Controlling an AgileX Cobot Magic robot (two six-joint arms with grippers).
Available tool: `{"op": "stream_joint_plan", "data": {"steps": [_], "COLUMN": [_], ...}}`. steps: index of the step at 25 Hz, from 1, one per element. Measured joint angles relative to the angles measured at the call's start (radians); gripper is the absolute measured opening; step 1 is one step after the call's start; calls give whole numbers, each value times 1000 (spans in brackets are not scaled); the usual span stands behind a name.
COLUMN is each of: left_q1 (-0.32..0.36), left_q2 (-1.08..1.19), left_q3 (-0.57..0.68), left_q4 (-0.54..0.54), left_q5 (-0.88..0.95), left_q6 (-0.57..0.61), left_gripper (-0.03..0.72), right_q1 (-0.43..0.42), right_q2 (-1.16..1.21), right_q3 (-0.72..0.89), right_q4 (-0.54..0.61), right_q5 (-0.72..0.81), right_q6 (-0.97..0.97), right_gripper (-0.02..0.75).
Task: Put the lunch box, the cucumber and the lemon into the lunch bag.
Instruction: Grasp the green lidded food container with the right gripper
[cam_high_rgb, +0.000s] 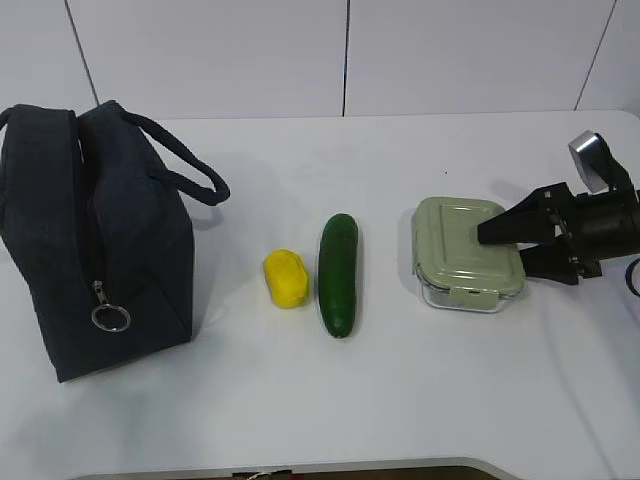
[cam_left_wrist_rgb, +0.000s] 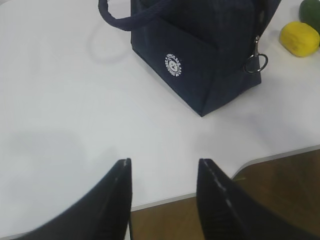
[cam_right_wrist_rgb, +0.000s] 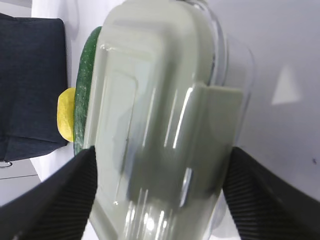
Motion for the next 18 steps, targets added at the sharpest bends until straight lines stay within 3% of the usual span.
{"op": "stream_joint_plan", "data": {"steps": [8,18], "left_q1": [0,0], "left_q2": [0,0], "left_q3": [0,0], "left_q4": [0,0], "left_q5": [0,0], "left_q6": [0,0], "left_gripper": [305,305], "right_q1": [0,0], "right_q2": [2,6], "right_q3": [0,0], "right_q4": [0,4], "right_q5": [0,-6], "right_q6": [-7,-9], "right_gripper": [577,444]}}
